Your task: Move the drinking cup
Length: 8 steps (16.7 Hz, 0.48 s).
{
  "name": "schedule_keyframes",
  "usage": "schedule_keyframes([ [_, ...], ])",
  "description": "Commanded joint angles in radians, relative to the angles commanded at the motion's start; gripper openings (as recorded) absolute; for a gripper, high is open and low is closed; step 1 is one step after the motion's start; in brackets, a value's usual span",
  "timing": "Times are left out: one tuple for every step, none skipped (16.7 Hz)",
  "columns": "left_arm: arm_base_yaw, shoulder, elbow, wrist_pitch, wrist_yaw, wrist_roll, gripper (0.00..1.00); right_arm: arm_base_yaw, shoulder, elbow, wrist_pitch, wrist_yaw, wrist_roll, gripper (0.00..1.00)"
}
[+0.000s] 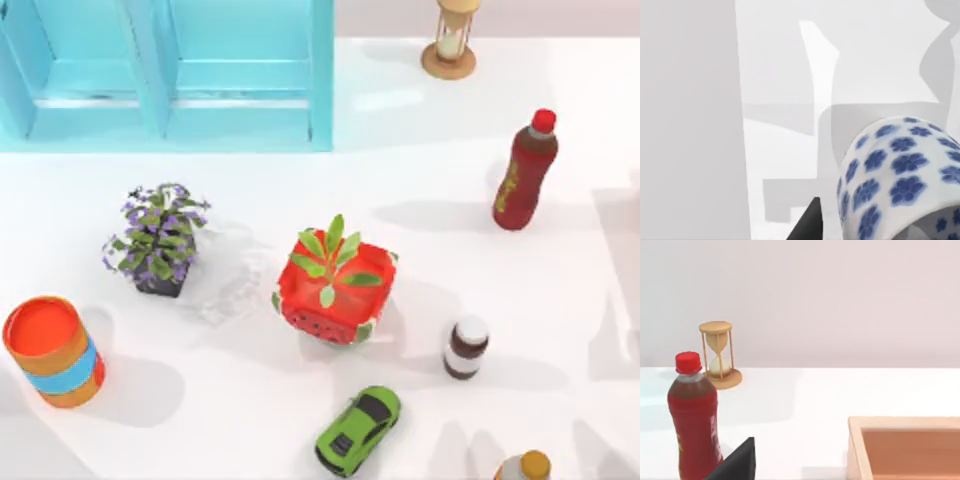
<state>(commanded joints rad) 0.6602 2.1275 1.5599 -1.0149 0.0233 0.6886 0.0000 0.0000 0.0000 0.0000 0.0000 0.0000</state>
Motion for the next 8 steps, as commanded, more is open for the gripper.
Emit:
schedule_keyframes([
  [0.0, 0.0, 0.0, 0.0, 0.0, 0.0, 0.9, 0.0, 0.0, 0.0, 0.0, 0.0, 0.0, 1.0],
  [0.0, 0.0, 0.0, 0.0, 0.0, 0.0, 0.98, 0.0, 0.0, 0.0, 0.0, 0.0, 0.0, 1.0],
  [0.0, 0.0, 0.0, 0.0, 0.0, 0.0, 1.0, 0.0, 0.0, 0.0, 0.0, 0.0, 0.0, 1.0],
  [0.0, 0.0, 0.0, 0.0, 0.0, 0.0, 1.0, 0.0, 0.0, 0.0, 0.0, 0.0, 0.0, 1.0],
  [0.0, 0.0, 0.0, 0.0, 0.0, 0.0, 1.0, 0.0, 0.0, 0.0, 0.0, 0.0, 0.0, 1.0],
  [0.0, 0.0, 0.0, 0.0, 0.0, 0.0, 1.0, 0.0, 0.0, 0.0, 0.0, 0.0, 0.0, 1.0],
  [0.0, 0.0, 0.0, 0.0, 0.0, 0.0, 1.0, 0.0, 0.0, 0.0, 0.0, 0.0, 0.0, 1.0],
  [0.0, 0.0, 0.0, 0.0, 0.0, 0.0, 1.0, 0.0, 0.0, 0.0, 0.0, 0.0, 0.0, 1.0],
])
